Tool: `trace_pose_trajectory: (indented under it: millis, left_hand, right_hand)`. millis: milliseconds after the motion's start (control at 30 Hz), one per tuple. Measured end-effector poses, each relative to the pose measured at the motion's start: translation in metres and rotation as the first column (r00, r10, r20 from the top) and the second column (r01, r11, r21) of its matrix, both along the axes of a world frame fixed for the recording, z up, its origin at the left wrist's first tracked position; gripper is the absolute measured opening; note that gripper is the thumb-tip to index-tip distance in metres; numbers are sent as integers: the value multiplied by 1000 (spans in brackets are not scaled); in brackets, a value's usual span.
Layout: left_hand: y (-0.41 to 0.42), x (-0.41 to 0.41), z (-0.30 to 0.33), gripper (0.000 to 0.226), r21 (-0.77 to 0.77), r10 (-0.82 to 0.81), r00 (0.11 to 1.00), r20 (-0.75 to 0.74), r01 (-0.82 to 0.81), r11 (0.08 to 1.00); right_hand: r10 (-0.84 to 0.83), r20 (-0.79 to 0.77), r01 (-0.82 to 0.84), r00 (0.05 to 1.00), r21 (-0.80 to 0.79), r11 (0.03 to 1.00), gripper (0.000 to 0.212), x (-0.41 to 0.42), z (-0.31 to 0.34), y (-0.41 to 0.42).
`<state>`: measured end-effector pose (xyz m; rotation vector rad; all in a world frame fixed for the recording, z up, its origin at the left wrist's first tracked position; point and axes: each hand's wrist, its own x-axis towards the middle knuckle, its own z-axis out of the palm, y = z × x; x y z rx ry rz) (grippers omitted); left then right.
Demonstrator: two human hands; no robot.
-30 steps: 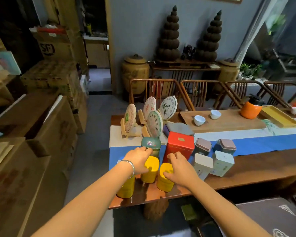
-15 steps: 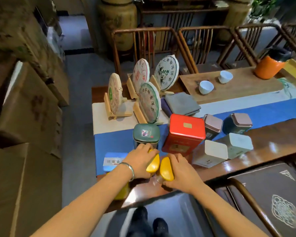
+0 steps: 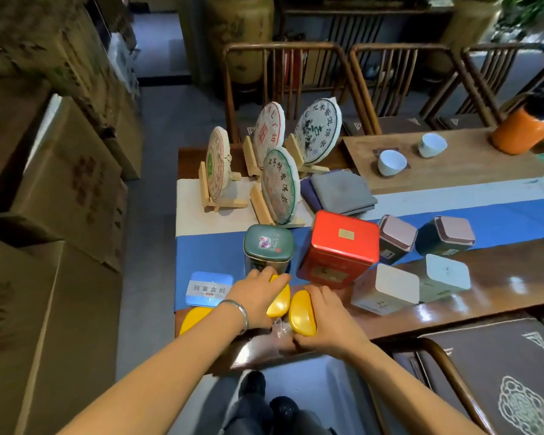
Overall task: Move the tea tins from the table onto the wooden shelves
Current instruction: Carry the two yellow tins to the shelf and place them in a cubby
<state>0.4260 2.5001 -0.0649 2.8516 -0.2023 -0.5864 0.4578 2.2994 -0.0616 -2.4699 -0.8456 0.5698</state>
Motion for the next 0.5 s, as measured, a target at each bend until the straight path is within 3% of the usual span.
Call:
trace_pose_trajectory:
  millis: [133, 267, 400, 500]
  left_hand:
    - [-6, -7, 7, 88, -2, 58, 998, -5, -58, 998]
    - [-10, -23, 19, 87, -35, 165, 986, 23, -164, 986]
    - [-15, -40, 39, 93, -84, 291, 954, 76, -284, 955]
    - [-18, -59, 61, 95, -125, 385, 913, 131, -370, 920]
  right_hand:
    - [52, 2, -52, 999, -64, 997, 77, 5, 0, -5]
    - [28, -18, -27, 999, 24, 999, 87, 9, 16, -12]
    - [145, -3, -145, 989, 58, 988, 81, 12, 30, -20]
    - [247, -14, -246, 969, 53, 968, 89, 13, 42, -22]
